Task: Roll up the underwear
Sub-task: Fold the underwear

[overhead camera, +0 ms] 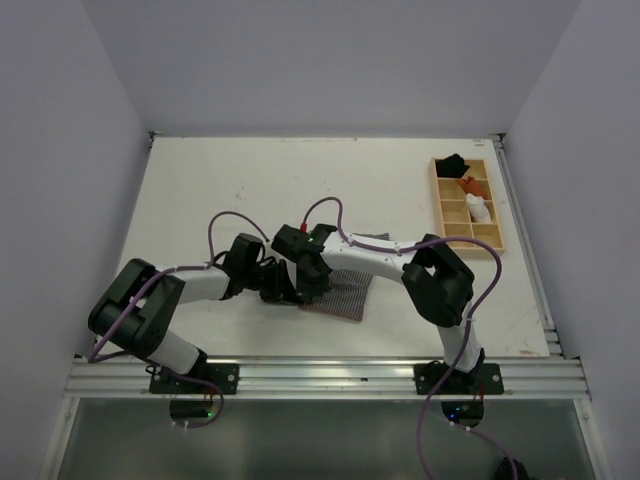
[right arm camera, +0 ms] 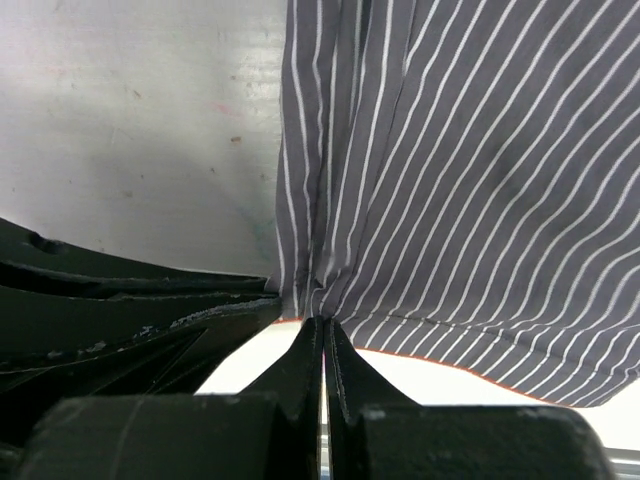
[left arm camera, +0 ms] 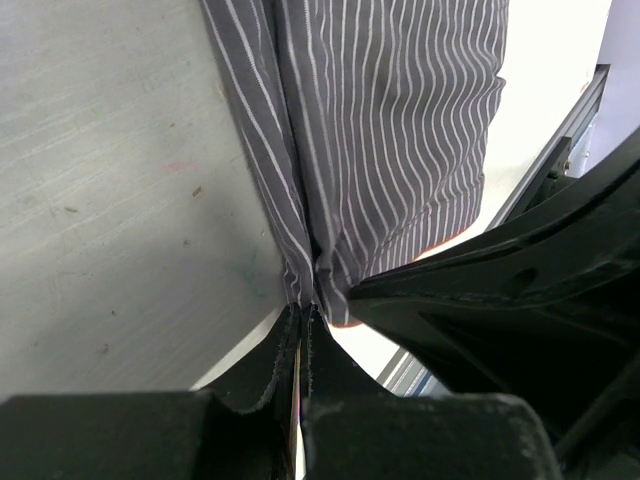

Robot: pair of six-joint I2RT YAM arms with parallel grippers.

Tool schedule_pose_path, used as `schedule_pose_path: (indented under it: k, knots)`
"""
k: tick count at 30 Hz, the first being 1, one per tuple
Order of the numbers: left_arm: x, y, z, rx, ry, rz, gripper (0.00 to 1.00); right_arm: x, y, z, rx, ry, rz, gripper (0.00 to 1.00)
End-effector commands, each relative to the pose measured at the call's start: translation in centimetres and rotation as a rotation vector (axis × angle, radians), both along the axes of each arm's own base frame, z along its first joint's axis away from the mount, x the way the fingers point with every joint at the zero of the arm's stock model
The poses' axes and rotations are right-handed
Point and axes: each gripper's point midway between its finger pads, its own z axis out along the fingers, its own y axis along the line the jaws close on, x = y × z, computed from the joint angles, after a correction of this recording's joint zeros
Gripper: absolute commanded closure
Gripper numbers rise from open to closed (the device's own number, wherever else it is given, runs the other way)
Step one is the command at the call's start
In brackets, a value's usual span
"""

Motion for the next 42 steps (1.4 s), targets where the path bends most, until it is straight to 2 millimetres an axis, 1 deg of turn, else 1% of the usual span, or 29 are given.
schedule_pose_path:
  k: [1,6,11,20,25,27,30,31,33,34,36,37,39,40,41,42]
  knots:
    - [0.3,-0.1,0.7,-0.031,-0.035,-0.002,1.00,1.8,0.2,1.7,-0.003,-0.078,-0.026,1.00]
    - [0.0,0.0,0.4,-0.026,-0.028,-0.005,1.00,2.4,0.4,2.2,0.002,-0.090,-0.031,1.00]
    - [-0.1,0.1,0.4,-0.022,-0.030,-0.006,1.00,2.7,1.4,2.3,0.038,-0.098,-0.027,1.00]
    - [0.1,0.3,0.0,0.000,-0.030,0.003,1.00,1.4,2.4,1.3,0.072,-0.058,0.002,1.00]
    - [0.3,0.4,0.1,0.012,-0.037,0.003,1.00,0.8,2.0,0.1,0.058,-0.033,0.004,1.00]
    - [0.4,0.6,0.2,0.028,-0.040,0.009,1.00,0.8,1.9,0.0,0.055,-0.029,0.002,1.00]
    - [0.3,1.0,0.4,0.056,-0.045,0.009,0.88,0.4,1.7,-0.6,0.041,-0.009,0.009,1.00]
    - [-0.3,1.4,0.2,0.078,-0.023,-0.001,0.81,0.4,1.6,-0.7,0.038,-0.005,0.006,1.00]
    - [-0.1,1.7,0.6,0.100,-0.040,0.003,0.72,0.3,1.6,-0.8,0.037,-0.001,0.009,1.00]
    - [-0.4,2.0,0.5,0.116,-0.033,-0.004,0.70,0.3,1.8,-0.8,0.042,-0.002,0.015,1.00]
    - [-0.3,2.2,0.9,0.126,-0.052,-0.004,0.68,0.5,2.0,-0.6,0.051,-0.004,0.017,1.00]
    - [-0.5,2.4,0.9,0.135,-0.047,-0.008,0.65,0.7,2.3,0.0,0.062,-0.012,0.020,0.98]
    - [-0.3,2.5,1.3,0.142,-0.063,-0.005,0.63,0.9,2.3,0.8,0.061,-0.024,0.023,0.92]
    - [-0.3,2.6,1.4,0.149,-0.061,-0.005,0.61,1.2,2.4,1.8,0.072,-0.036,0.019,0.88]
    - [-0.2,2.7,1.5,0.151,-0.066,-0.003,0.59,1.6,2.2,2.2,0.069,-0.046,0.011,0.80]
    - [0.0,2.5,1.8,0.148,-0.071,-0.004,0.55,2.1,2.0,2.8,0.075,-0.057,-0.003,0.76]
